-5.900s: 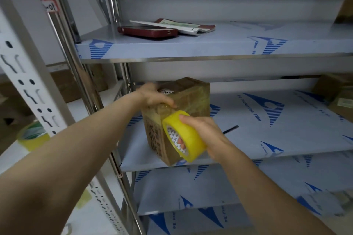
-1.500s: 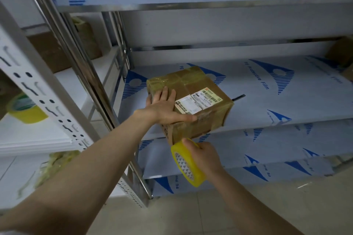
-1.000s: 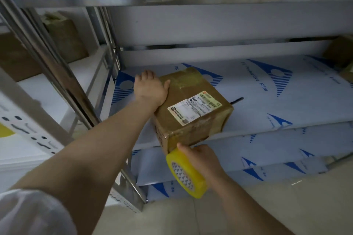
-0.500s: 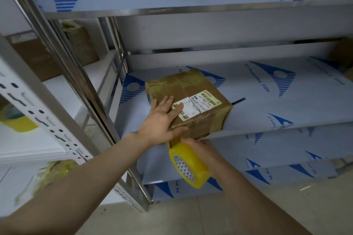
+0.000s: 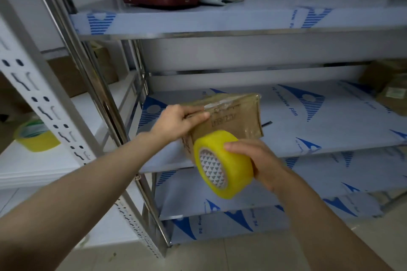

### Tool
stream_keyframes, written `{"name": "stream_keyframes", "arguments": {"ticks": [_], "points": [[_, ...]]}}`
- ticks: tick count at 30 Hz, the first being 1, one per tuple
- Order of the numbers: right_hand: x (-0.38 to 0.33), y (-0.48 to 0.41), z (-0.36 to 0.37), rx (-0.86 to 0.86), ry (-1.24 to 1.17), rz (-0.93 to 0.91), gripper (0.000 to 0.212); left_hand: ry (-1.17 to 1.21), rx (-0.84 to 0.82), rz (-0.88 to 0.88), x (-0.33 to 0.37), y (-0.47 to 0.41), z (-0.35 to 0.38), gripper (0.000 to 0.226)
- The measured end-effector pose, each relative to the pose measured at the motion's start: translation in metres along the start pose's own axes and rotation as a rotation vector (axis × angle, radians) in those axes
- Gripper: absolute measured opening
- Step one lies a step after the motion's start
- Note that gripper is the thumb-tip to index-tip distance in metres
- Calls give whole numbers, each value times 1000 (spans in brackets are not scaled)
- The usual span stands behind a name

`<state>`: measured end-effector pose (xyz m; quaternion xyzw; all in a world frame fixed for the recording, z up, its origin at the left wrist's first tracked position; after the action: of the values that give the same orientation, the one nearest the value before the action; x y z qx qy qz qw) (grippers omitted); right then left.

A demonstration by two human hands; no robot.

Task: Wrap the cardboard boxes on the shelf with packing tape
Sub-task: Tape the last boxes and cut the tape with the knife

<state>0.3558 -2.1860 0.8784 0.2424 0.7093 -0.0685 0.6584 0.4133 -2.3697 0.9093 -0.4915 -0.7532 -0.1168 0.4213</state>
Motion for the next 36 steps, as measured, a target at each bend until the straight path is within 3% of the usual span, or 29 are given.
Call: {"name": "stream_keyframes", "arguments": {"ticks": [4, 7, 10, 13, 18, 24, 28, 36], "points": [[-72, 12, -6, 3, -42, -242, 19, 286, -5, -194, 11, -15, -28, 33], [-111, 9, 0, 6, -49, -334, 11, 354, 1, -344, 6, -18, -35, 24], [-125, -7, 14, 29, -12, -271, 20, 434, -38, -453, -15, -13, -31, 24], [-133, -23, 26, 91, 69, -218, 24, 568, 33, -504, -35, -12, -29, 27], [-147, -25, 30, 72, 69, -160, 34, 668, 101, -523, -41, -23, -28, 24], [-146, 11, 9, 167, 310, -85, 37, 678, 220, -523, -48, -35, -32, 23], [-122, 27, -11, 239, 398, -48, 49, 653, 234, -542, -51, -39, -35, 45], [-76, 24, -30, 289, 406, 70, 45, 654, 117, -504, -47, -42, -34, 45]]}}
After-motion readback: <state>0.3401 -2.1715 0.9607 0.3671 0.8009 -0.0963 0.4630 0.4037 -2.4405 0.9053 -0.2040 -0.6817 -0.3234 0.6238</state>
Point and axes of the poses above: each hand's wrist, its own y-axis away from the middle knuckle, its own z-axis out of the palm, x = y × z, the point moved 6 cm from there along -y, towards the middle knuckle, and after that the axes turned 11 degrees about y, right-handed, at the moved point
